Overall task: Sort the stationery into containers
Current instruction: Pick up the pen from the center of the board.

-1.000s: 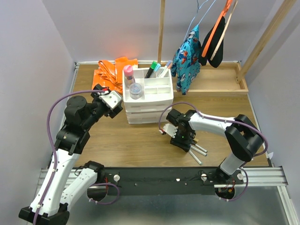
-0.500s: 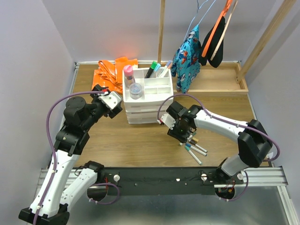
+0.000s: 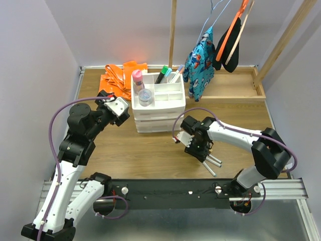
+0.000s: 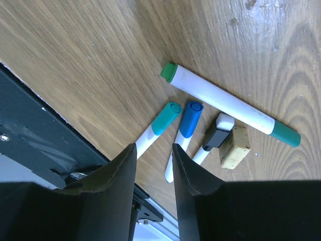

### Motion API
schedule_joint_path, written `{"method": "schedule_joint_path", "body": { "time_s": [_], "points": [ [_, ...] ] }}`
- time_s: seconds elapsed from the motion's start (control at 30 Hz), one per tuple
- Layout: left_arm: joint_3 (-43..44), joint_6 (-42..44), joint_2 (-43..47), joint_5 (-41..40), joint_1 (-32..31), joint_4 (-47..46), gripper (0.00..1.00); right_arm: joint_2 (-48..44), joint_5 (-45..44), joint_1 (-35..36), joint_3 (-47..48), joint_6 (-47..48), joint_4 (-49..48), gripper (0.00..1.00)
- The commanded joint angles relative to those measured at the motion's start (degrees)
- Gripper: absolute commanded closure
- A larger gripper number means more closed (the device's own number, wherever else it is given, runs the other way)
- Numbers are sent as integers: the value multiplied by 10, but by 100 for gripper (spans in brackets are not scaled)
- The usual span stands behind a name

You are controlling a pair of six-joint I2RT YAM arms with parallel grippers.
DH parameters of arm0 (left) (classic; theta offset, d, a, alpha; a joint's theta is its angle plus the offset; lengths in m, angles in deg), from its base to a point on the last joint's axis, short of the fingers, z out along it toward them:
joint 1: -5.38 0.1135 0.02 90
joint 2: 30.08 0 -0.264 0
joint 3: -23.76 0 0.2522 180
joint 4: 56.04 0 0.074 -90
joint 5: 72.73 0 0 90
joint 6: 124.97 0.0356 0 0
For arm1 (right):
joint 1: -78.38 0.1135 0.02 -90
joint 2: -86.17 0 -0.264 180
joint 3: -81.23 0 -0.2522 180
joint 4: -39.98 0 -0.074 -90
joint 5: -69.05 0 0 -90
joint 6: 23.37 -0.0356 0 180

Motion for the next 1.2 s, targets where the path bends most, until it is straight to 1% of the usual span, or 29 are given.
{"method": "schedule_joint_path", "body": {
  "time_s": [0.0, 0.1, 0.3, 0.57, 0.7, 0.8, 1.0, 1.03, 1.07, 1.13, 1.17],
  "points": [
    [-5, -12, 6, 12, 8, -17, 17, 9, 25, 3, -8, 4, 9, 57],
    [-4, -14, 5, 13, 10, -18, 17, 21, 20, 3, -5, 2, 2, 55],
    [-5, -12, 4, 11, 12, -17, 17, 49, -2, 3, 3, 3, -20, 55],
    [-16, -9, 5, 9, 12, -23, 17, 75, -7, 3, 7, 3, -36, 55],
    [-19, -10, 4, 10, 12, -27, 17, 90, -5, 3, 14, 3, -46, 55],
    [-23, -11, 6, 9, 12, -28, 17, 101, -1, 3, 20, -1, -49, 58],
    [-28, -13, 11, 9, 12, -28, 17, 114, 4, 3, 21, 0, -49, 73],
    [-28, -13, 11, 9, 12, -29, 17, 114, 4, 4, 24, -2, -48, 87],
    [-29, -13, 13, 9, 12, -29, 17, 115, 4, 4, 26, -4, -47, 94],
    [-26, -11, 13, 10, 12, -27, 17, 114, 5, 4, 47, -4, -29, 100],
    [-22, -9, 12, 12, 12, -25, 17, 113, 6, 3, 61, -1, -18, 99]
  ]
}}
